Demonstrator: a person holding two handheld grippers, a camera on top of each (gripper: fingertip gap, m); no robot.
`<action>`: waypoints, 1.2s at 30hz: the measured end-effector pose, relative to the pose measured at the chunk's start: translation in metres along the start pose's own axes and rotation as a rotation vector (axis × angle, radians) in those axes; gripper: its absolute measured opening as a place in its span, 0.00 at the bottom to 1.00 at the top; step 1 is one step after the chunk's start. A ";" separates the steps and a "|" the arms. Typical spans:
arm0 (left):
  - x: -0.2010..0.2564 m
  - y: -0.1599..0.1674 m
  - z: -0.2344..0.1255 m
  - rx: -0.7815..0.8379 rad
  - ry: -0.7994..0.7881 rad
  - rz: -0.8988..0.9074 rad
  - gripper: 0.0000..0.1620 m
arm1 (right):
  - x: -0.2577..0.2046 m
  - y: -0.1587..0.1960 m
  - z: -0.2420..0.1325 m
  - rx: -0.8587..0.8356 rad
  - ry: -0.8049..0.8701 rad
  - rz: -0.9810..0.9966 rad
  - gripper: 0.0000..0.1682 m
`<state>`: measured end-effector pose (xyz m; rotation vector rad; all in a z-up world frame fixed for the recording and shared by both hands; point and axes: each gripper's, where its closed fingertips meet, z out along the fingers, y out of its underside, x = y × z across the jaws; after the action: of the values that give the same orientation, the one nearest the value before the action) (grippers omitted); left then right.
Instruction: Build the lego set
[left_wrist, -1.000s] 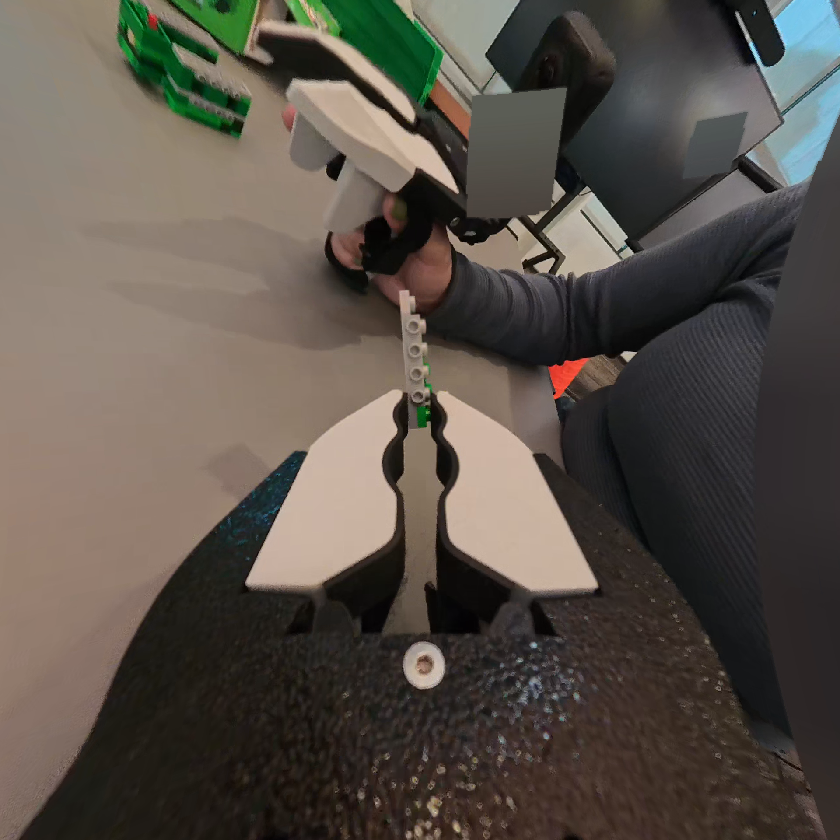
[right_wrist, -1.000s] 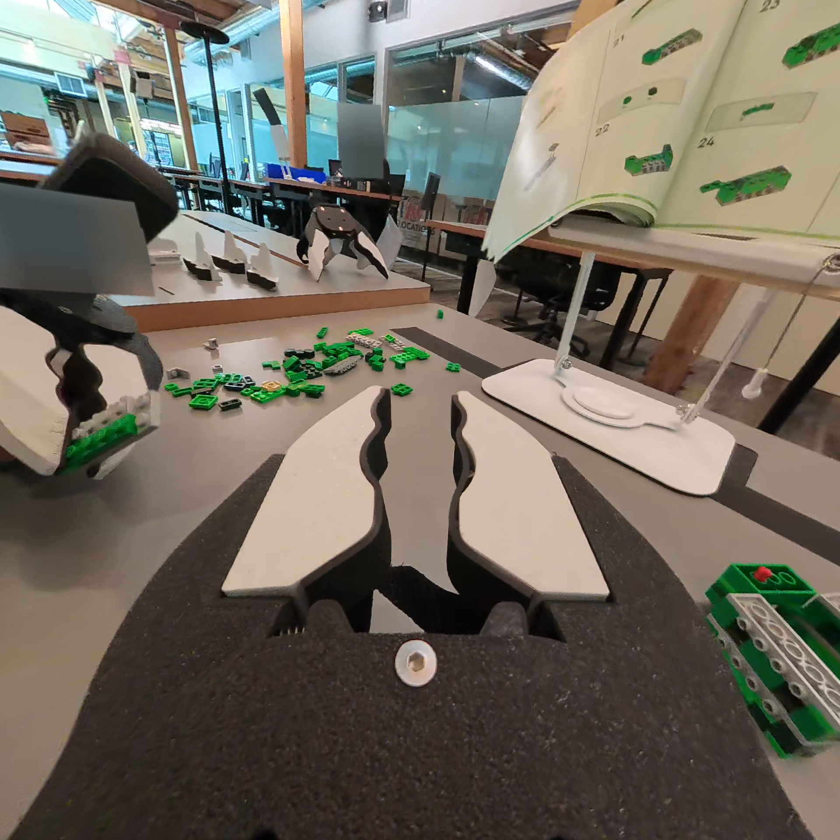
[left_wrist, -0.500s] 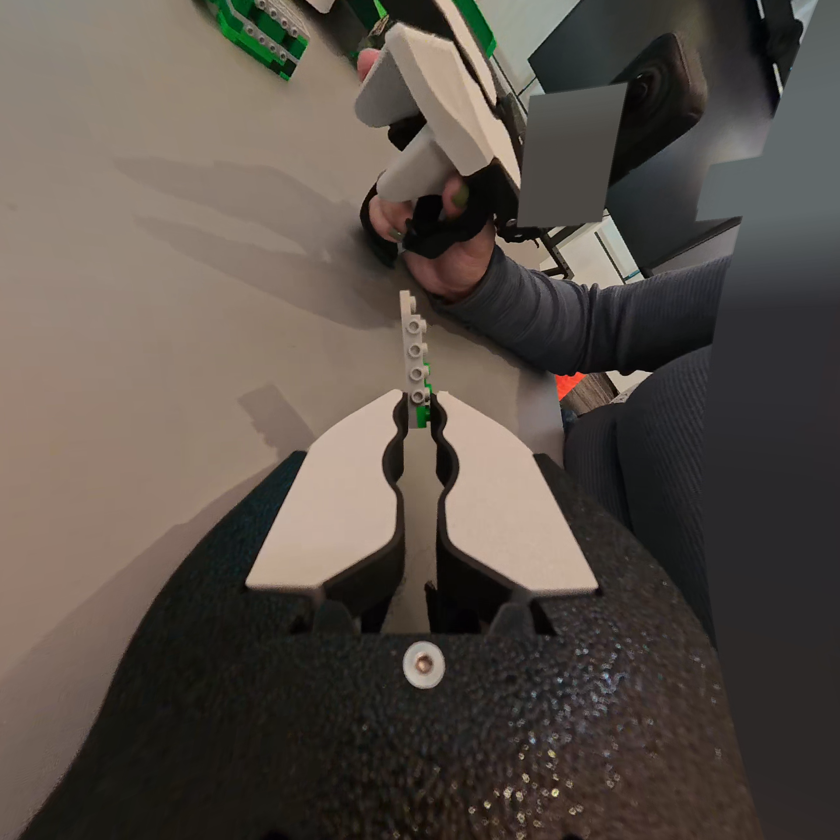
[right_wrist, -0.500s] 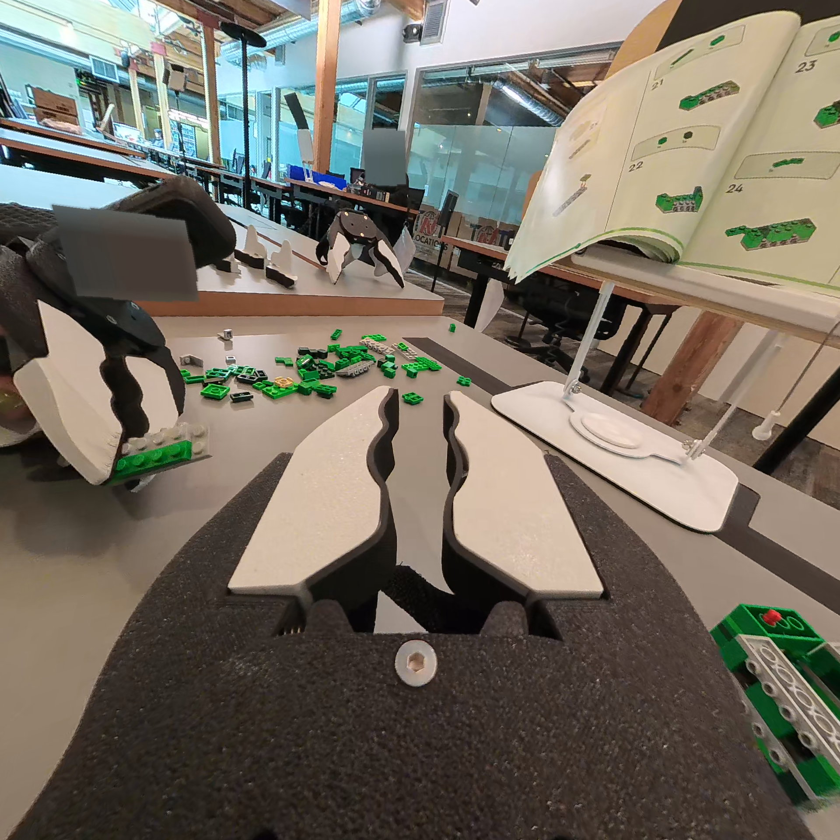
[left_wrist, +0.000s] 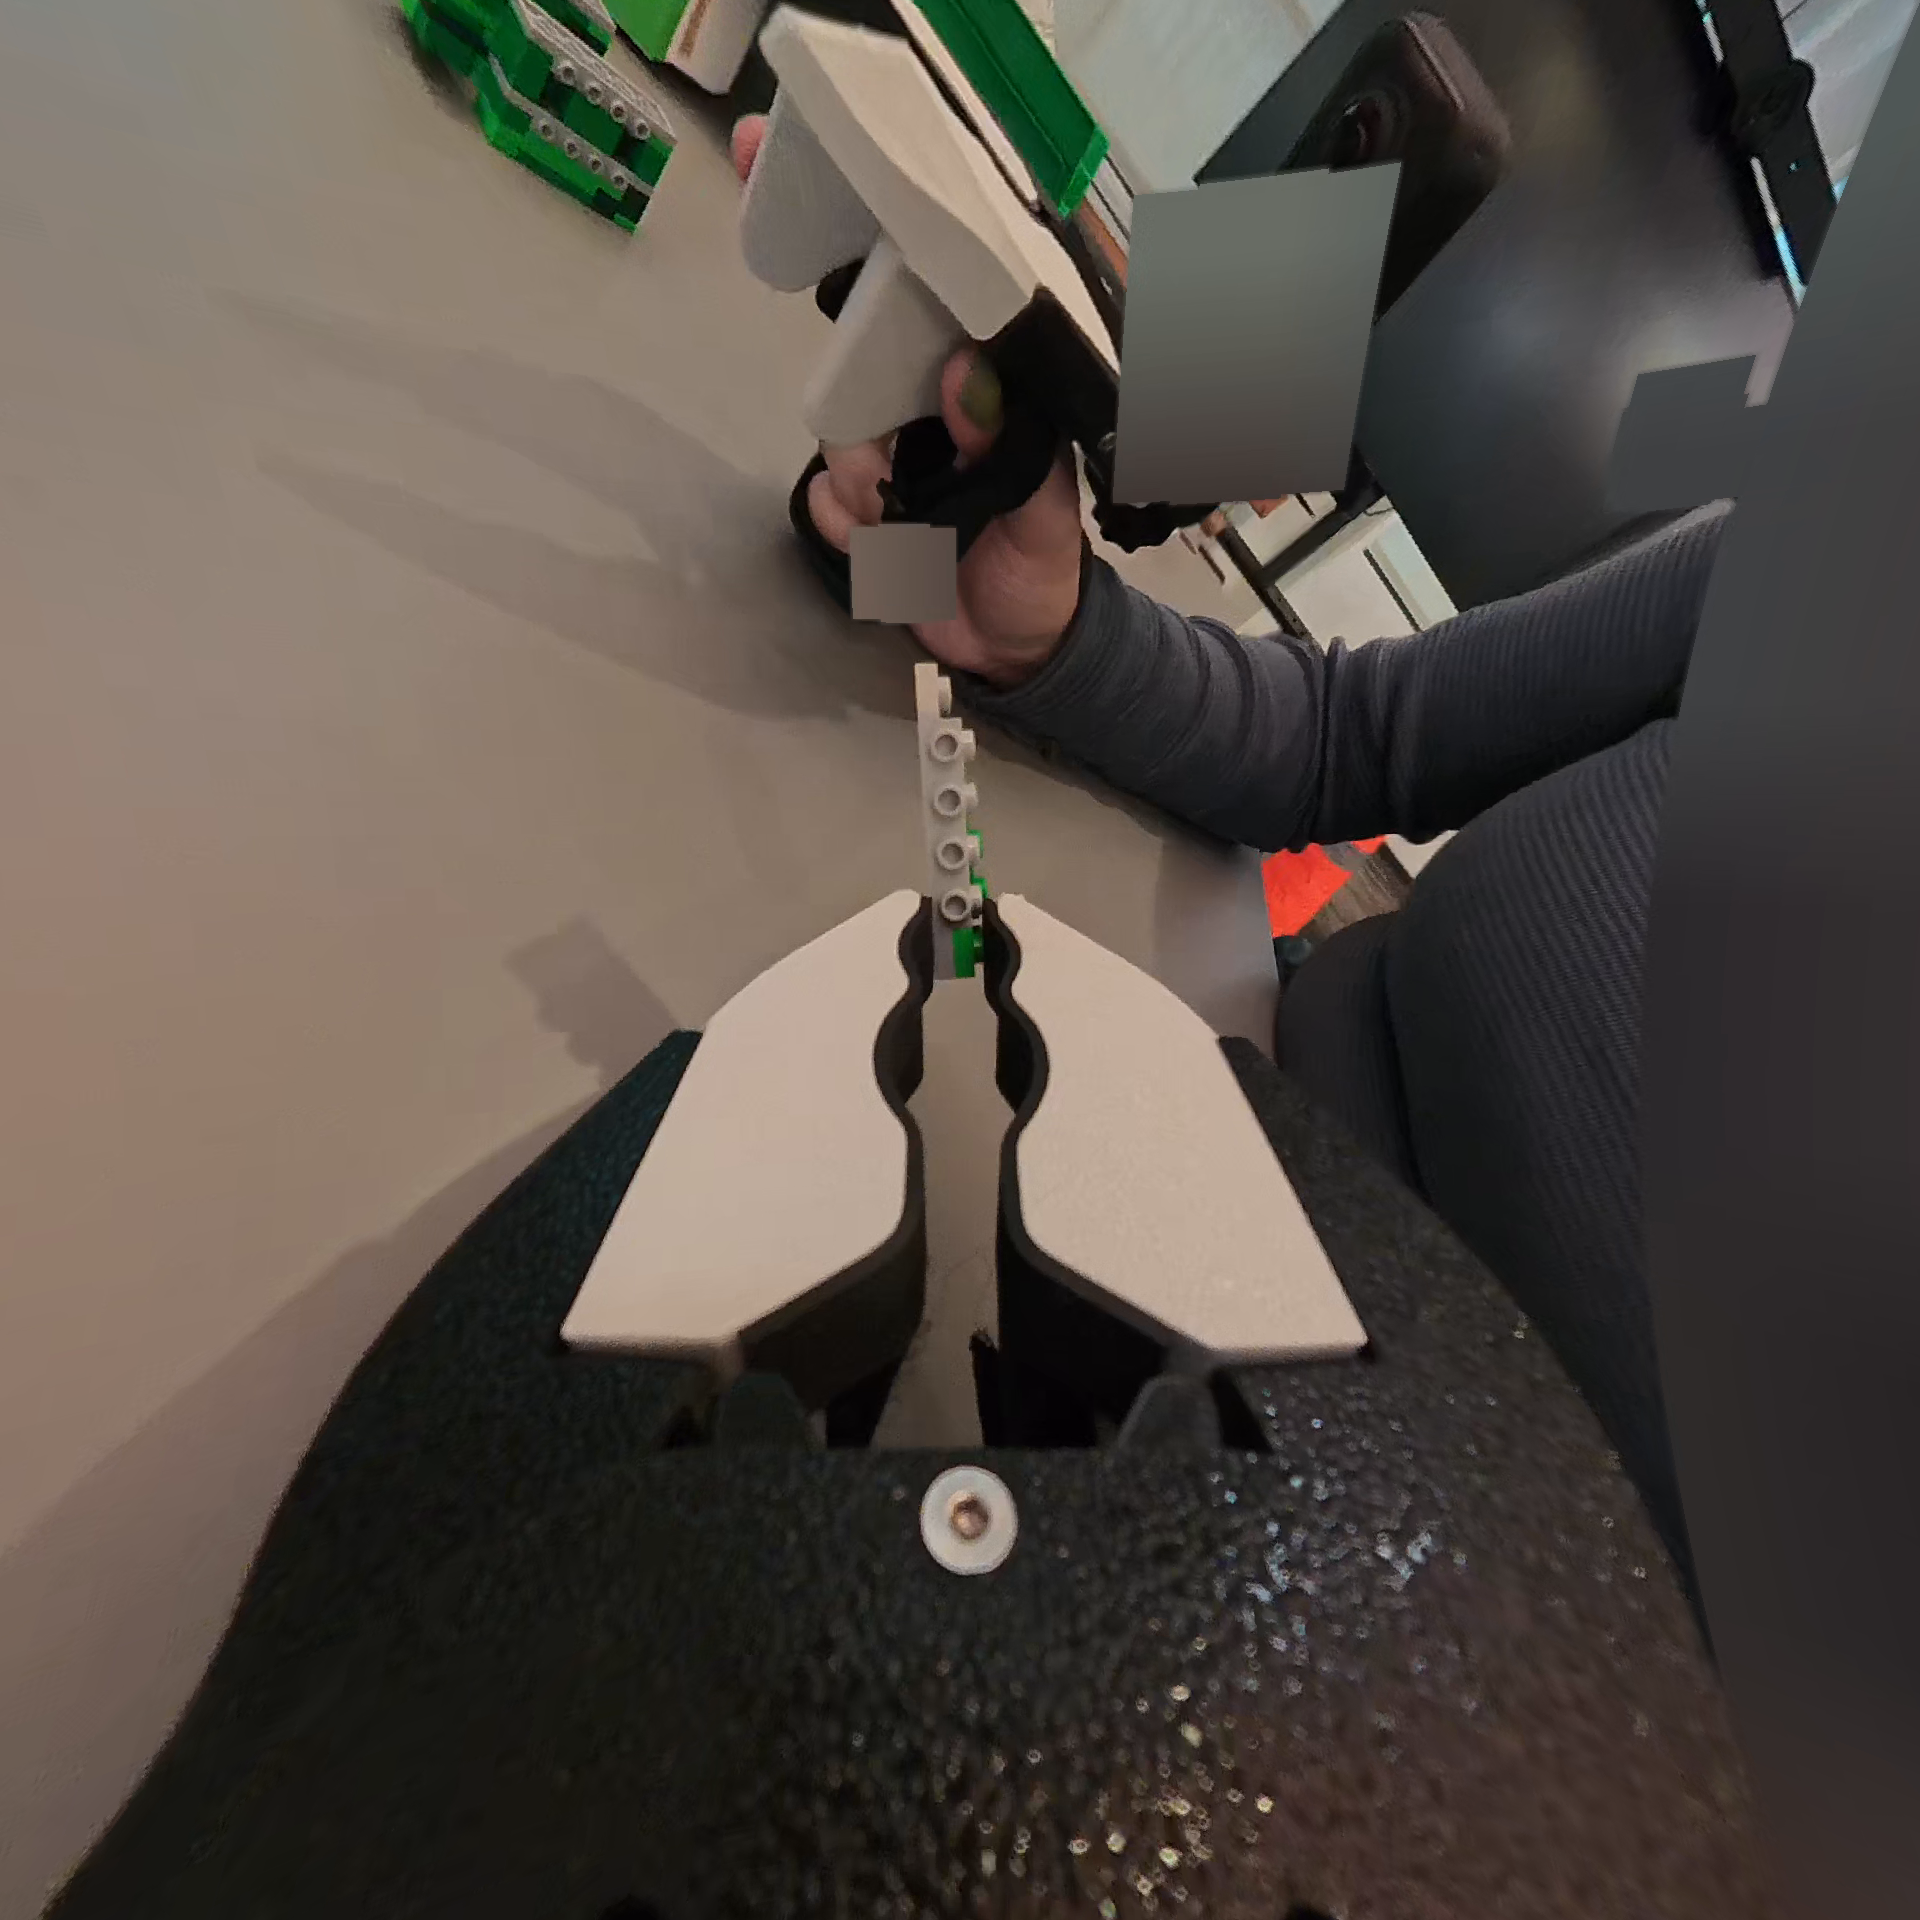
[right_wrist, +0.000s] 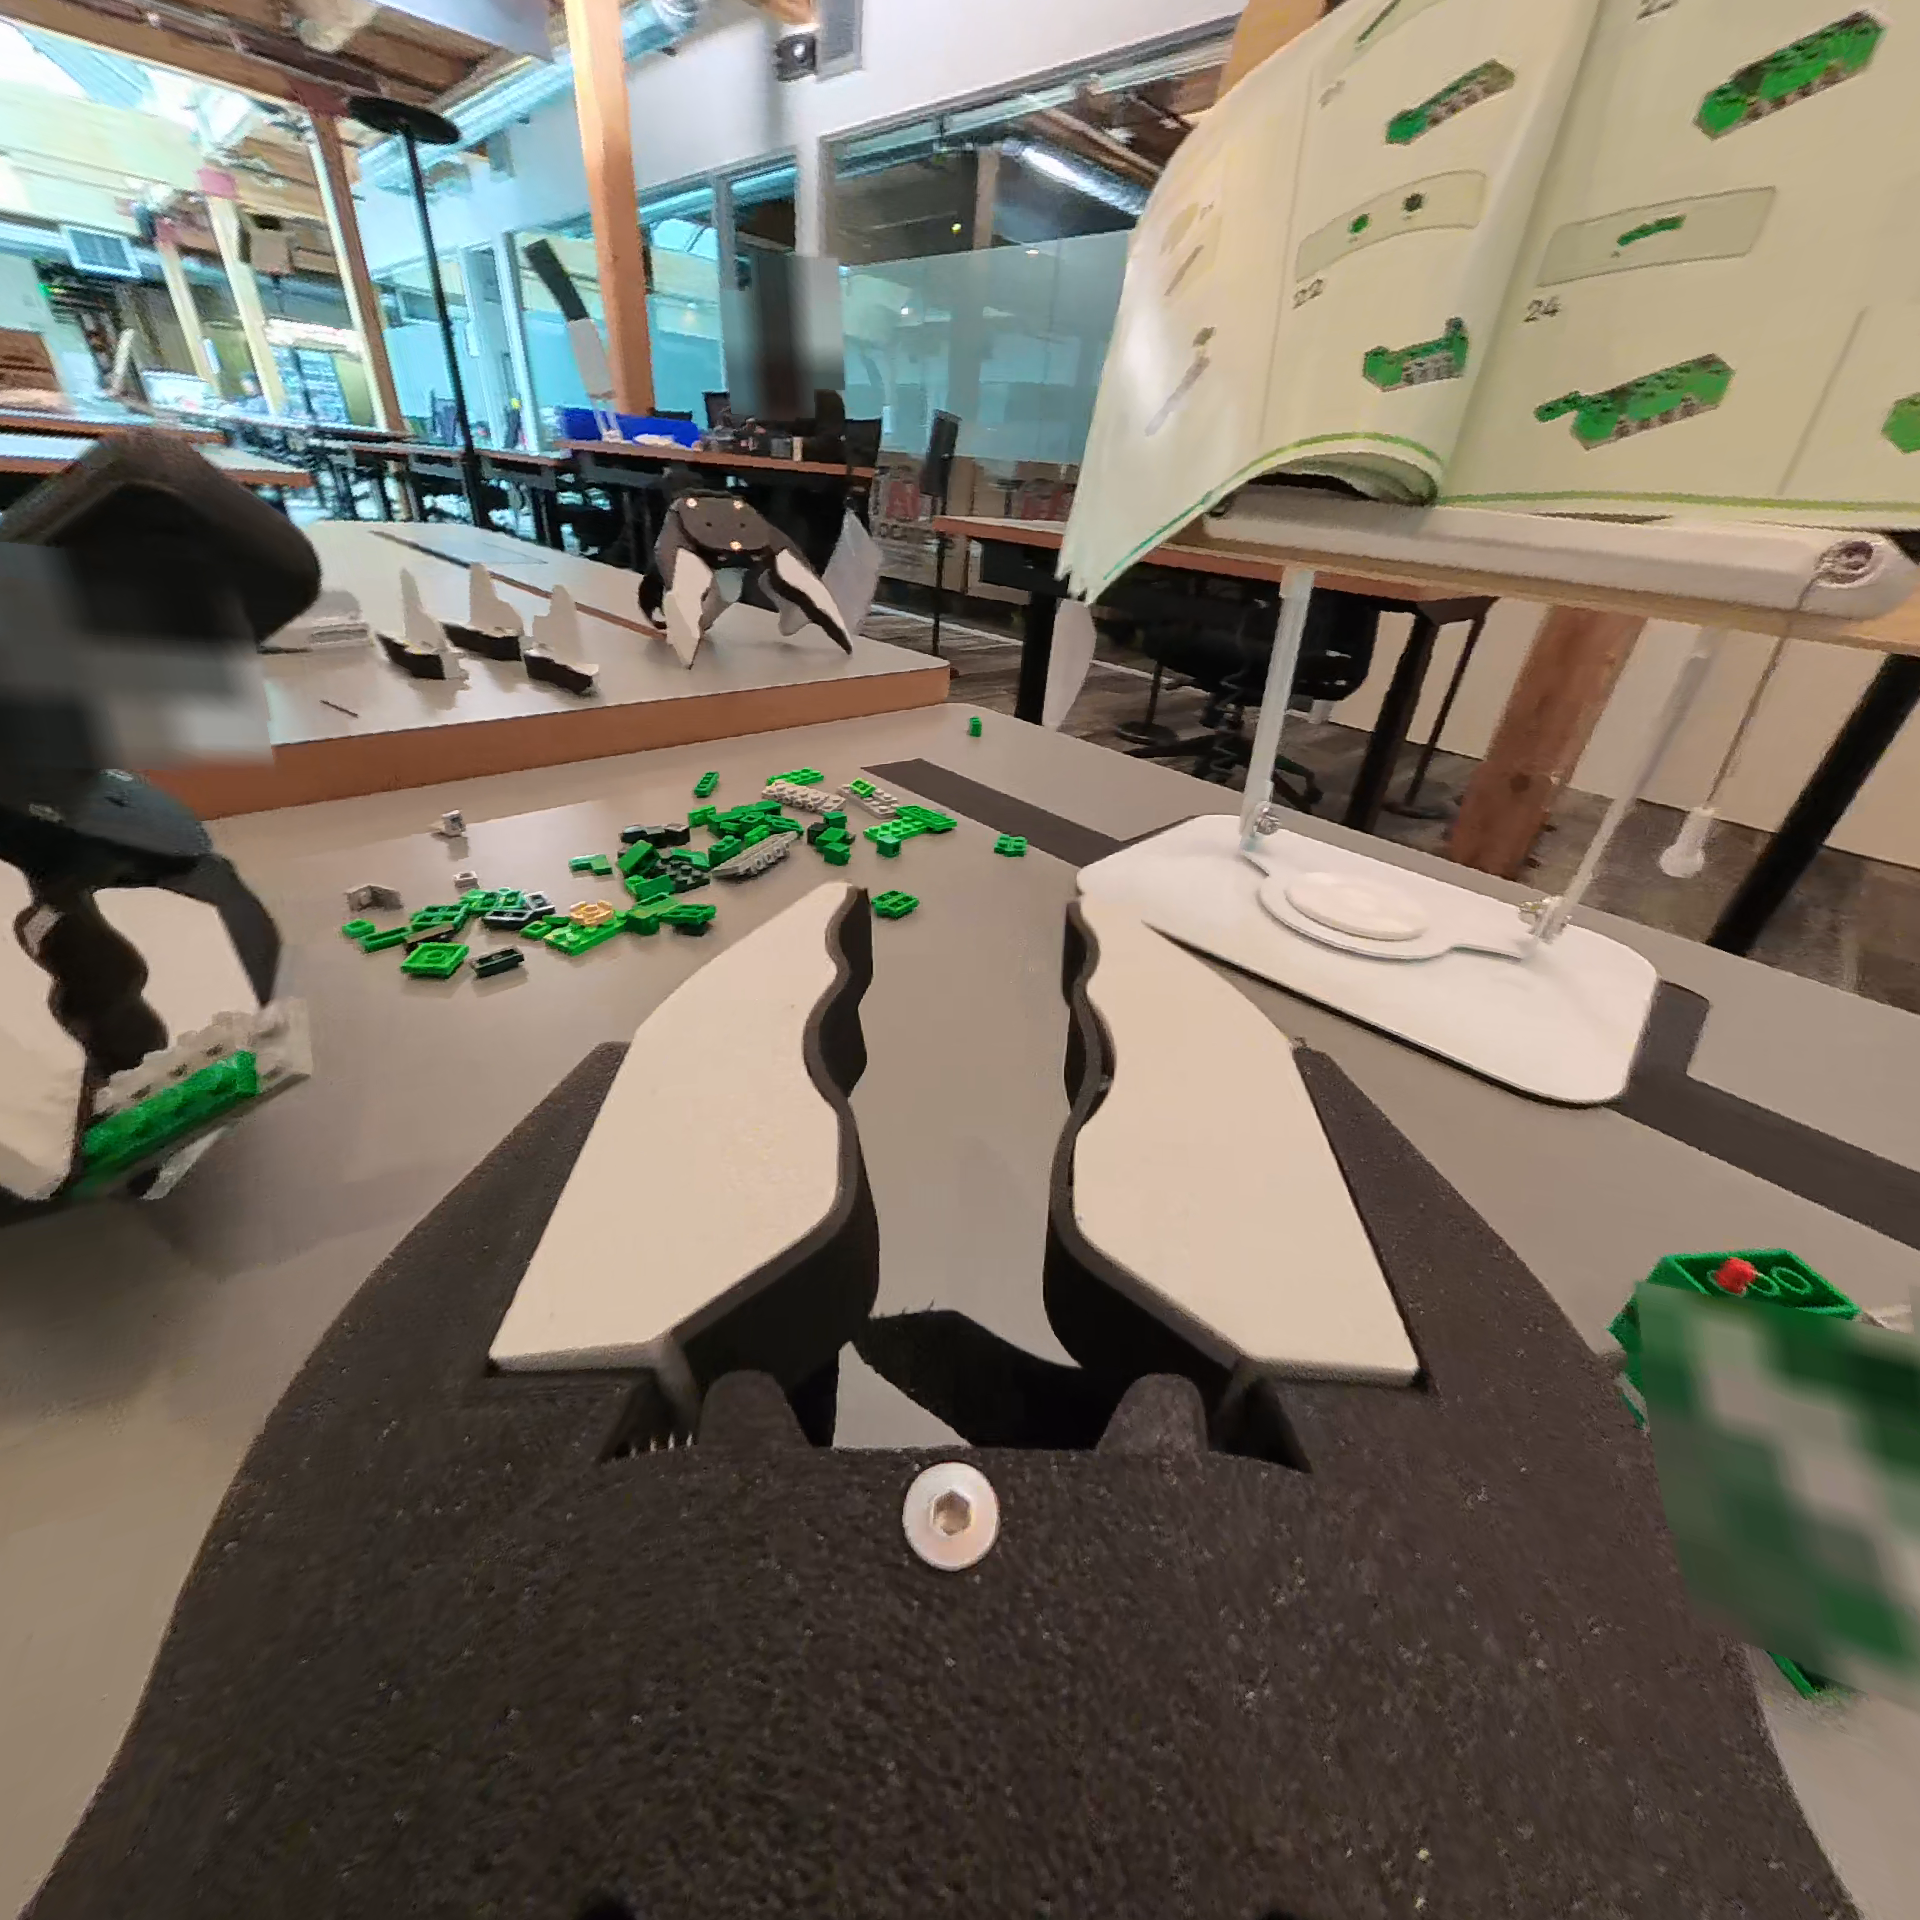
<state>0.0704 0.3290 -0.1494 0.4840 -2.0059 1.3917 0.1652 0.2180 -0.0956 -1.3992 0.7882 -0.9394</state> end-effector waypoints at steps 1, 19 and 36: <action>0.000 0.001 -0.002 0.018 -0.021 0.000 0.05 | -0.005 0.001 0.002 -0.017 -0.029 0.001 0.20; -0.014 0.001 -0.031 0.211 -0.089 -0.224 0.05 | -0.047 0.060 0.187 -0.421 -0.528 -0.250 0.09; -0.013 0.003 -0.029 0.195 -0.067 -0.232 0.05 | -0.055 0.093 0.237 -0.732 -0.856 -0.504 0.08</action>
<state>0.0867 0.3563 -0.1533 0.8320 -1.8066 1.4464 0.3594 0.3671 -0.1825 -2.4685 0.0877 -0.2964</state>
